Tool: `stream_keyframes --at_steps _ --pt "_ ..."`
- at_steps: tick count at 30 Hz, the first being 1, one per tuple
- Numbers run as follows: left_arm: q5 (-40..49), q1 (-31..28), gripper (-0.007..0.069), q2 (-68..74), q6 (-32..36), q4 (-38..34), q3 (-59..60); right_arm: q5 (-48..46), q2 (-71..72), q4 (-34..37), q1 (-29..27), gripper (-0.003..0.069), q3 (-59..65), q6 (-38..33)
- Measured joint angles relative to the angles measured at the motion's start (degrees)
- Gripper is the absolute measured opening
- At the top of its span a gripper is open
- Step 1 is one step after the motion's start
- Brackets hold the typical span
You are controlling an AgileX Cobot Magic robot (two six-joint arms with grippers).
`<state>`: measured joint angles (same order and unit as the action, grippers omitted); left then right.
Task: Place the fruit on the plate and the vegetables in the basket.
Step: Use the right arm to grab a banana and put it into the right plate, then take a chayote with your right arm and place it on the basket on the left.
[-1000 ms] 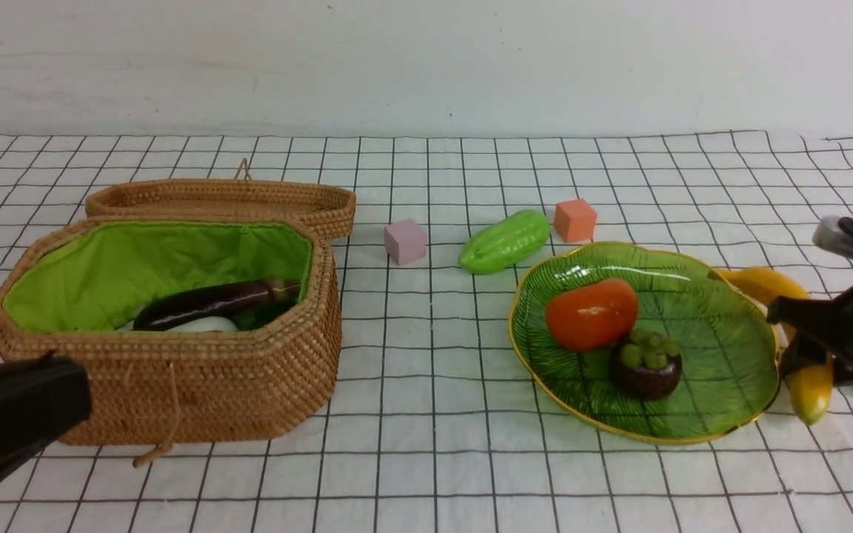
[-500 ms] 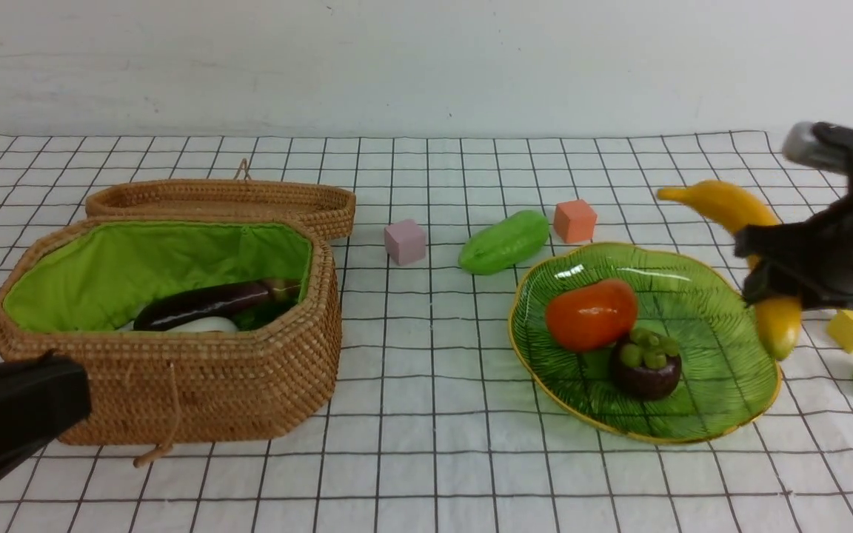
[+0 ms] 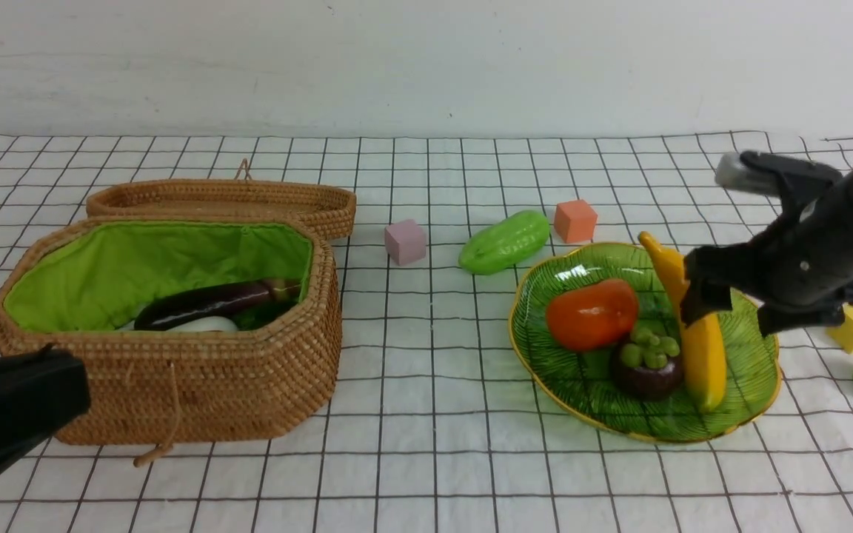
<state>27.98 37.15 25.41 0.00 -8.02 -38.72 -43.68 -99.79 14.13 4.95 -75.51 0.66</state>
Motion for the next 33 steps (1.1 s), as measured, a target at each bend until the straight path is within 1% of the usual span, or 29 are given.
stream_keyframes --at_steps 2,3,5,6,7,8,9,11,13,15,16,17,18,22,23,24,26,27,28,29,30,31,33 --pt "-0.11 0.00 -0.0013 0.00 0.00 0.29 0.00 -4.77 0.54 1.25 0.32 0.0664 -4.63 0.00" --pt "-0.13 0.00 -0.0013 0.00 0.00 0.51 0.00 -8.13 0.32 2.35 0.93 0.0636 -8.70 -0.32" --pt "-0.19 0.00 -0.0013 0.00 0.00 0.67 0.00 -11.15 -0.81 3.51 3.01 0.0572 -14.19 -2.76" --pt "-0.19 0.00 -0.0013 0.00 0.00 0.67 0.00 -11.36 -1.02 3.62 3.27 0.0563 -15.44 -3.25" --pt "-0.19 0.00 -0.0013 0.00 0.00 1.05 0.00 -11.89 -2.78 4.06 5.20 0.0501 -19.80 -8.14" --pt "-0.19 0.00 -0.0013 0.00 0.00 1.37 0.00 -11.89 -5.12 4.24 7.00 0.0436 -23.39 -15.48" --pt "-0.19 0.00 -0.0013 0.00 0.00 1.50 0.00 -11.89 -5.49 4.32 7.00 0.0427 -23.96 -16.67" --pt "-0.19 0.00 -0.0013 0.00 0.00 2.03 0.00 -12.66 -10.57 4.37 9.44 0.0337 -30.52 -33.27" --pt "-0.19 0.00 -0.0013 0.00 0.00 2.31 0.00 -14.17 -14.16 4.80 9.84 0.0309 -34.63 -42.88" --pt "-0.19 0.00 -0.0013 0.00 0.00 2.38 0.00 -15.51 -18.14 4.82 9.68 0.0307 -38.29 -50.36" --pt "-0.19 0.00 -0.0013 0.00 0.00 2.38 0.00 -15.64 -18.53 4.82 9.66 0.0308 -38.73 -50.98" --pt "-0.19 0.00 -0.0013 0.00 0.00 2.38 0.00 -16.21 -20.12 4.82 9.48 0.0313 -41.00 -53.23" --pt "0.14 0.00 -0.0013 0.00 0.00 2.44 0.00 -17.13 -23.69 4.88 9.08 0.0330 -44.89 -57.73" --pt "1.34 0.00 -0.0013 0.00 0.00 3.98 0.00 -18.70 -30.53 6.83 8.99 0.0379 -53.43 -67.48" --pt "1.45 0.00 -0.0013 0.00 0.00 4.12 0.00 -18.70 -30.88 7.02 8.99 0.0379 -53.77 -68.07" --pt "1.81 0.00 -0.0013 0.00 0.00 5.38 0.00 -18.45 -33.74 8.51 8.99 0.0405 -56.54 -73.81" --pt "1.97 0.00 -0.0013 0.00 0.00 6.36 0.00 -17.37 -36.39 9.08 9.04 0.0437 -57.54 -78.91" --pt "1.97 0.00 -0.0013 0.00 0.00 6.54 0.00 -17.37 -36.39 9.09 9.04 0.0437 -57.60 -78.91" --pt "1.97 0.00 -0.0013 0.00 0.00 6.88 0.00 -16.23 -38.40 9.23 9.04 0.0465 -57.84 -81.89" --pt "1.97 0.00 -0.0013 0.00 0.00 7.01 0.00 -15.35 -39.17 9.25 9.04 0.0484 -57.86 -83.34" --pt "1.97 0.00 -0.0013 0.00 0.00 7.00 0.00 -15.21 -39.35 9.25 9.04 0.0488 -57.86 -83.60" --pt "2.08 0.00 -0.0013 0.00 0.00 7.02 0.00 -14.13 -40.54 9.30 9.04 0.0518 -57.86 -85.47" --pt "2.23 0.00 -0.0013 0.00 0.00 7.09 0.00 -13.10 -41.22 9.52 9.04 0.0546 -57.86 -87.06"
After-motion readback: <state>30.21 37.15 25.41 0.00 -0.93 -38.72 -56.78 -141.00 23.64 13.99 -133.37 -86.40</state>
